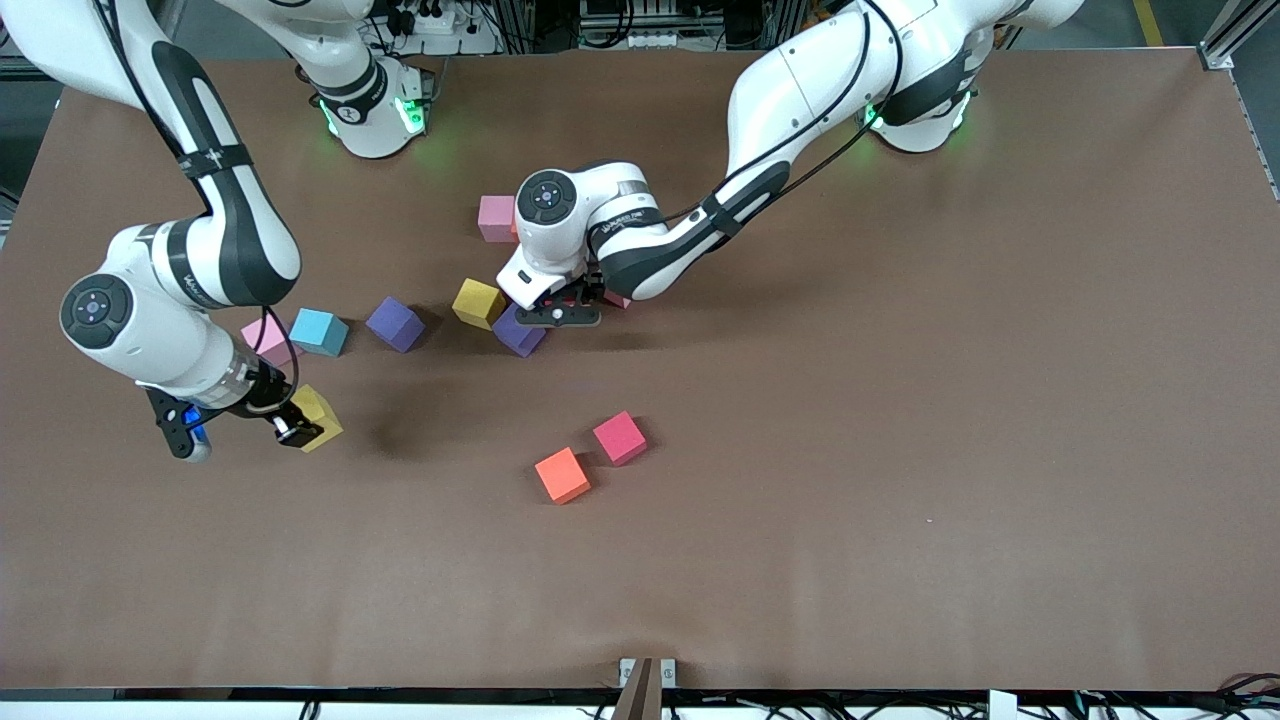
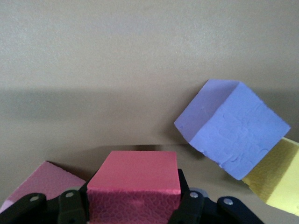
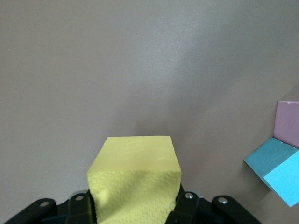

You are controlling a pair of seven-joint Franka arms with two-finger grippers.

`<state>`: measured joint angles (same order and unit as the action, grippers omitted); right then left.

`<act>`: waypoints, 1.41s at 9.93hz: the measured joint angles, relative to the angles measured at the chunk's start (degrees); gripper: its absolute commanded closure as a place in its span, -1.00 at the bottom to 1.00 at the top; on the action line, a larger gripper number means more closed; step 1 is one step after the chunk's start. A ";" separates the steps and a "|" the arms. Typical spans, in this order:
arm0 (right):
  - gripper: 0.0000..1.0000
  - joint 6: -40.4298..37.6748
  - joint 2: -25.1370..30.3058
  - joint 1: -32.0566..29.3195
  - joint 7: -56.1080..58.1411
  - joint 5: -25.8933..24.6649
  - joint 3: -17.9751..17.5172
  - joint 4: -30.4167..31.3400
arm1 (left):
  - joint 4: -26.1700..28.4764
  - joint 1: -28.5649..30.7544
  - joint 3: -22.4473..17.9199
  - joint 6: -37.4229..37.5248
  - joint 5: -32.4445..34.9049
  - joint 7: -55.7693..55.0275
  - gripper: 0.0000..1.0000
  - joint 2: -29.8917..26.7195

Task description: Form number 2 with 11 blocks

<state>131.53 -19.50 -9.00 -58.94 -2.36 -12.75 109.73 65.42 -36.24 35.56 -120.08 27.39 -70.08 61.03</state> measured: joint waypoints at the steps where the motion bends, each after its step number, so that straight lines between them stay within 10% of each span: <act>1: 1.00 0.00 0.00 0.04 0.00 0.00 -0.01 0.00 | 0.00 0.01 -0.03 0.16 0.00 0.57 1.00 0.12; 14: 1.00 -0.05 -0.04 0.39 -0.01 0.00 -0.02 0.00 | 0.52 -0.81 -0.18 1.46 0.00 3.32 1.00 1.06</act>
<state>131.48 -19.54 -8.62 -58.95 -2.36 -12.77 109.73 65.93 -37.06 35.38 -118.62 27.39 -66.76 62.09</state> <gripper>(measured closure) 0.441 0.374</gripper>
